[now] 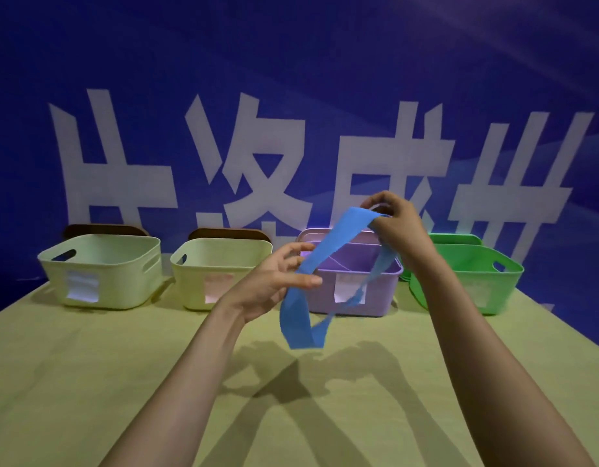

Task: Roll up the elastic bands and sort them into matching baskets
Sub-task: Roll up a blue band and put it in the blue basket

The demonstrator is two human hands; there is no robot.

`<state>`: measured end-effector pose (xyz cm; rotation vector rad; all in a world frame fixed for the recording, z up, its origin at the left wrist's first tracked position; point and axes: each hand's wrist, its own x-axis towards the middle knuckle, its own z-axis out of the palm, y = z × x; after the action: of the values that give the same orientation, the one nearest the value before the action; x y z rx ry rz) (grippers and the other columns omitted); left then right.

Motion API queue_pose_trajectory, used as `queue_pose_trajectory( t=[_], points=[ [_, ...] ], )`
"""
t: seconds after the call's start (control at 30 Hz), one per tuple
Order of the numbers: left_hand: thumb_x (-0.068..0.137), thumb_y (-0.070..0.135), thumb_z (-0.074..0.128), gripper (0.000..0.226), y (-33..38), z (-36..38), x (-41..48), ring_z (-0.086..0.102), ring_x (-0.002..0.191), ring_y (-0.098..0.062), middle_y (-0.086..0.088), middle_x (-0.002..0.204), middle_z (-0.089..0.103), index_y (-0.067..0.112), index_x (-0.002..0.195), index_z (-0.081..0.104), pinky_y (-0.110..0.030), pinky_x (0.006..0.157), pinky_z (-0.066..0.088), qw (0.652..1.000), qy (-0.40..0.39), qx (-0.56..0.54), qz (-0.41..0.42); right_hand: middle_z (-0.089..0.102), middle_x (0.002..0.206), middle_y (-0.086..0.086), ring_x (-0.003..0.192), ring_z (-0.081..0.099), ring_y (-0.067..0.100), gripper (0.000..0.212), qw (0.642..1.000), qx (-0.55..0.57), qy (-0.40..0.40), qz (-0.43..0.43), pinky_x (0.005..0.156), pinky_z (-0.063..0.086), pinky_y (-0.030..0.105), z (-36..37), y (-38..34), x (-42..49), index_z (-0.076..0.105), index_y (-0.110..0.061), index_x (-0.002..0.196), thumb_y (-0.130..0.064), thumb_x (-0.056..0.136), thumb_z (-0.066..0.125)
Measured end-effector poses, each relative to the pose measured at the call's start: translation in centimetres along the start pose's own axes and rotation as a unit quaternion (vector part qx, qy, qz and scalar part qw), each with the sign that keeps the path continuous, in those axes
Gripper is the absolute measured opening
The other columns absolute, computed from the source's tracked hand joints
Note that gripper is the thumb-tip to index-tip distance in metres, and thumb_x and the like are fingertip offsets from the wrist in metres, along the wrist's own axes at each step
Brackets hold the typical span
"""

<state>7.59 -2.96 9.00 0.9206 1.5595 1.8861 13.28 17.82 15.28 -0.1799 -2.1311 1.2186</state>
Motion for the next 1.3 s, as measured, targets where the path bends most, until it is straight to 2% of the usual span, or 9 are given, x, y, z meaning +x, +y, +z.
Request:
queue_pose_trajectory(
  t=[0.13, 0.27, 0.43, 0.53, 0.77, 0.87, 1.0, 1.13, 1.3],
  points=[
    [0.075, 0.001, 0.075, 0.060, -0.1, -0.3, 0.3, 0.055, 0.097, -0.011, 0.002, 0.109, 0.051, 0.019, 0.123, 0.046, -0.015, 0.070, 0.045, 0.971, 0.111, 0.213, 0.018, 0.062, 0.078, 0.006, 0.074, 0.051, 0.017, 0.014, 0.995, -0.095, -0.022, -0.003, 0.061, 0.038, 0.027, -0.1, 1.5, 0.4, 0.063, -0.015, 0.083, -0.003, 0.087, 0.058],
    [0.085, 0.012, 0.067, 0.021, -0.5, -1.5, 1.1, 0.052, 0.082, -0.014, -0.002, 0.101, 0.056, 0.010, 0.102, 0.055, -0.023, 0.073, 0.039, 0.957, 0.206, 0.197, 0.062, 0.063, 0.081, 0.006, 0.075, 0.052, 0.015, 0.011, 0.992, -0.101, -0.071, 0.023, 0.056, 0.040, 0.018, 0.1, 2.7, 0.0, 0.066, -0.012, 0.088, -0.006, 0.091, 0.057],
    [0.075, 0.024, 0.078, 0.013, -1.4, -4.5, 0.8, 0.056, 0.091, -0.012, 0.002, 0.094, 0.063, 0.016, 0.085, 0.074, -0.024, 0.076, 0.039, 0.883, 0.290, 0.358, 0.088, 0.058, 0.081, 0.014, 0.075, 0.050, 0.022, 0.026, 0.948, 0.000, -0.306, 0.089, 0.064, 0.038, 0.025, -0.9, 5.8, -0.9, 0.066, 0.004, 0.089, -0.019, 0.080, 0.073],
    [0.075, 0.020, 0.078, 0.012, -1.5, -6.0, 0.4, 0.062, 0.076, -0.015, 0.006, 0.073, 0.070, 0.028, 0.070, 0.072, -0.027, 0.069, 0.044, 0.891, 0.311, 0.322, 0.080, 0.069, 0.091, 0.011, 0.080, 0.062, 0.018, 0.041, 0.912, -0.006, -0.388, 0.132, 0.073, 0.049, 0.028, -1.1, 7.4, -1.4, 0.071, 0.000, 0.098, -0.030, 0.071, 0.080],
    [0.084, 0.014, 0.068, 0.006, -1.5, -7.0, -0.7, 0.065, 0.073, -0.014, -0.003, 0.082, 0.072, 0.011, 0.087, 0.073, -0.021, 0.064, 0.052, 0.974, 0.151, 0.100, -0.135, 0.067, 0.082, 0.002, 0.064, 0.062, 0.013, 0.019, 0.891, 0.313, -0.248, 0.217, 0.073, 0.058, 0.034, 0.0, 10.0, -2.4, 0.066, -0.010, 0.099, -0.019, 0.085, 0.057],
    [0.088, 0.015, 0.061, 0.012, -2.1, -7.2, -0.6, 0.067, 0.072, -0.014, -0.002, 0.078, 0.072, 0.011, 0.086, 0.072, -0.029, 0.071, 0.054, 0.981, 0.134, -0.019, -0.139, 0.068, 0.078, 0.005, 0.066, 0.064, 0.015, 0.025, 0.859, 0.420, -0.192, 0.222, 0.069, 0.059, 0.034, 0.5, 11.1, -2.4, 0.069, -0.011, 0.099, -0.004, 0.077, 0.057],
    [0.094, 0.016, 0.055, 0.013, -2.2, -6.8, 0.4, 0.065, 0.069, -0.010, 0.001, 0.073, 0.069, 0.011, 0.090, 0.067, -0.026, 0.069, 0.054, 0.967, 0.190, -0.156, -0.071, 0.068, 0.079, 0.008, 0.067, 0.063, 0.016, 0.039, 0.913, 0.282, -0.193, 0.225, 0.066, 0.053, 0.024, 1.4, 12.5, -2.4, 0.065, -0.006, 0.103, 0.016, 0.084, 0.040],
    [0.096, 0.013, 0.051, 0.016, -2.1, -6.9, 1.1, 0.067, 0.070, -0.008, 0.002, 0.074, 0.071, 0.013, 0.091, 0.066, -0.023, 0.068, 0.058, 0.944, 0.222, -0.244, -0.006, 0.050, 0.064, 0.009, 0.057, 0.041, 0.017, 0.009, 0.972, 0.021, -0.129, 0.198, 0.049, 0.034, 0.025, 2.5, 13.8, -2.1, 0.057, -0.003, 0.071, -0.004, 0.080, 0.060],
    [0.097, 0.013, 0.048, 0.016, -3.3, -7.1, 1.7, 0.068, 0.078, -0.010, 0.001, 0.085, 0.072, 0.016, 0.099, 0.064, -0.027, 0.076, 0.054, 0.948, 0.220, -0.229, 0.031, 0.062, 0.069, 0.008, 0.059, 0.058, 0.018, 0.011, 0.954, 0.081, -0.084, 0.277, 0.055, 0.053, 0.023, 2.9, 14.6, -2.1, 0.060, -0.004, 0.087, -0.013, 0.092, 0.060]
  ],
)
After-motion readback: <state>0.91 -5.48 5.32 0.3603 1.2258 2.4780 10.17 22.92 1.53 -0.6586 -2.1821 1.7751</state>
